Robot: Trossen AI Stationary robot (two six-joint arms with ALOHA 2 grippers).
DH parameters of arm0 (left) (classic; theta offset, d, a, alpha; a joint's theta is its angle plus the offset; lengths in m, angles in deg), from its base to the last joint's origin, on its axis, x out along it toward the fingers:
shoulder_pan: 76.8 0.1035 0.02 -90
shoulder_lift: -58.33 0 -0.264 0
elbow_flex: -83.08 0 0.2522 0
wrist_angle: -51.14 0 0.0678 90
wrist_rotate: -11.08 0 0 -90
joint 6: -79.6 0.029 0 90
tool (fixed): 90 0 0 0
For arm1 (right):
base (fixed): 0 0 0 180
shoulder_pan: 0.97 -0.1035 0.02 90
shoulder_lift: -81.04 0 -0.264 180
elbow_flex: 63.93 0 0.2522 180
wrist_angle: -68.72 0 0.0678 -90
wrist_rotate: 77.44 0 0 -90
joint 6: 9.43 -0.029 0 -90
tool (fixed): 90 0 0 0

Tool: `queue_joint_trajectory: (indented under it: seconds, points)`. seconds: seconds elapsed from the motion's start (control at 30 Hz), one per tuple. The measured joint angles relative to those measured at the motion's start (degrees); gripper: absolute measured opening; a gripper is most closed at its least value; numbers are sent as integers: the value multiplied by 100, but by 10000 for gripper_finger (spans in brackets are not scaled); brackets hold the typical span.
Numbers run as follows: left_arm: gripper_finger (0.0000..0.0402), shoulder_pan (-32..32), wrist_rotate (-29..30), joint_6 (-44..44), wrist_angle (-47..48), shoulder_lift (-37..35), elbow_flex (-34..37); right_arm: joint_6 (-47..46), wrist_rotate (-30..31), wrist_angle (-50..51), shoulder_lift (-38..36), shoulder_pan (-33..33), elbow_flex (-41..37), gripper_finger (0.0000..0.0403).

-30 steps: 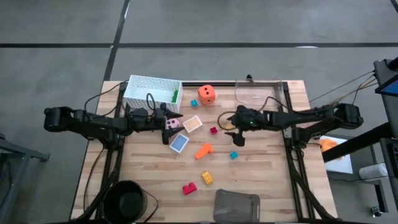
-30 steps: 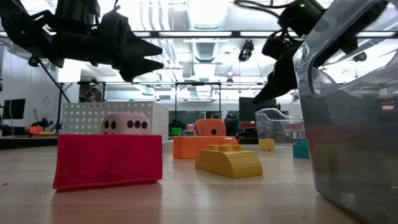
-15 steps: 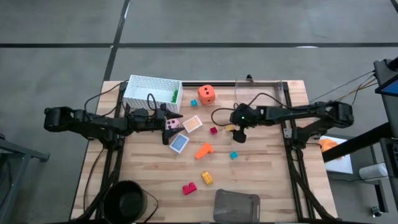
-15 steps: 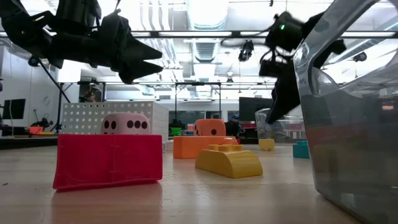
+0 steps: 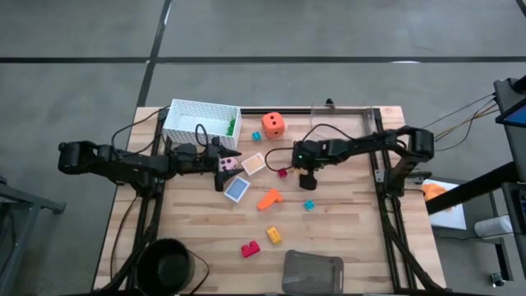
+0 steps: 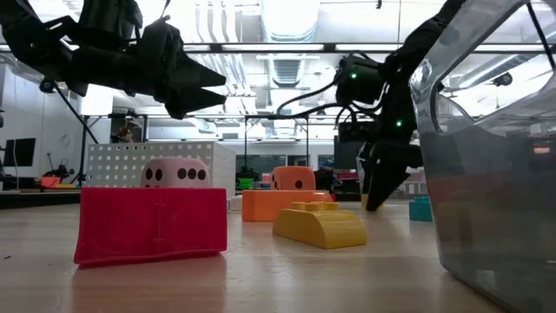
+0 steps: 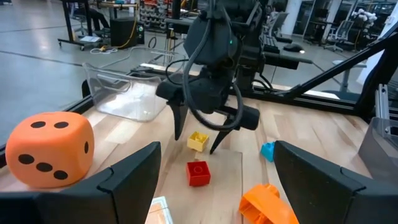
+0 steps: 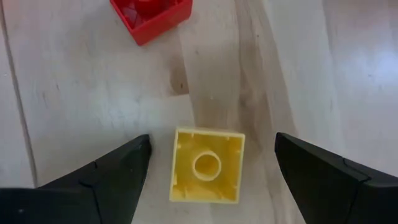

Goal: Pick & Place Toys
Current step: Put the small light yellow game piece into the white bin

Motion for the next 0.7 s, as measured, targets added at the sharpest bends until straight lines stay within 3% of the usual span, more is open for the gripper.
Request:
queue_joint_trajectory:
  seconds: [0.17,0.63,0.7]
  points:
    - [314,0,89,6,65,0,0,-1,-7,372,86,-4,235,284]
    - [314,0,106,4,69,0,0,-48,23,634,-338,-7,237,40]
    - [314,0,105,6,69,0,0,-48,13,626,-377,-12,238,24]
